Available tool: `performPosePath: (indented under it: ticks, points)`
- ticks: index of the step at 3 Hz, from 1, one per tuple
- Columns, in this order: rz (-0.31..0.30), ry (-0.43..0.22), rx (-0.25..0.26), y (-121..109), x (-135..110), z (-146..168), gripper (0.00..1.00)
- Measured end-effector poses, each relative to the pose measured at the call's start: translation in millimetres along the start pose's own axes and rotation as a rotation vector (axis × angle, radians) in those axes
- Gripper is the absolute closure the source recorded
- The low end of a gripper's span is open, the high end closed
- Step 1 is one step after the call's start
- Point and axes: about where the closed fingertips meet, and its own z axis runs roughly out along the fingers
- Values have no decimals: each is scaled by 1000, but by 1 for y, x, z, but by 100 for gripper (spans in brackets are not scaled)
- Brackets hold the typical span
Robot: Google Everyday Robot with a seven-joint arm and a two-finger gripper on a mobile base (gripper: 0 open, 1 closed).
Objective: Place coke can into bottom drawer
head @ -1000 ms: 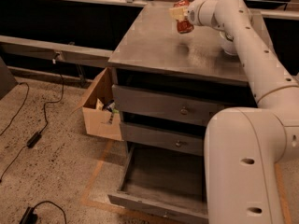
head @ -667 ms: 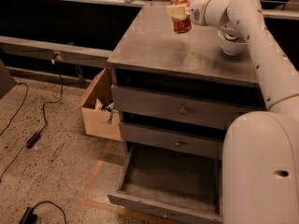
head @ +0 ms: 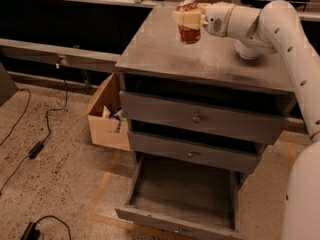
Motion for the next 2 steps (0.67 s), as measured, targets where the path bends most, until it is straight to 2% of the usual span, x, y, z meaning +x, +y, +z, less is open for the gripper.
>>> performPosePath:
  ticks: [2]
  points:
    - [-2, -3, -11, 5, 2, 4, 100]
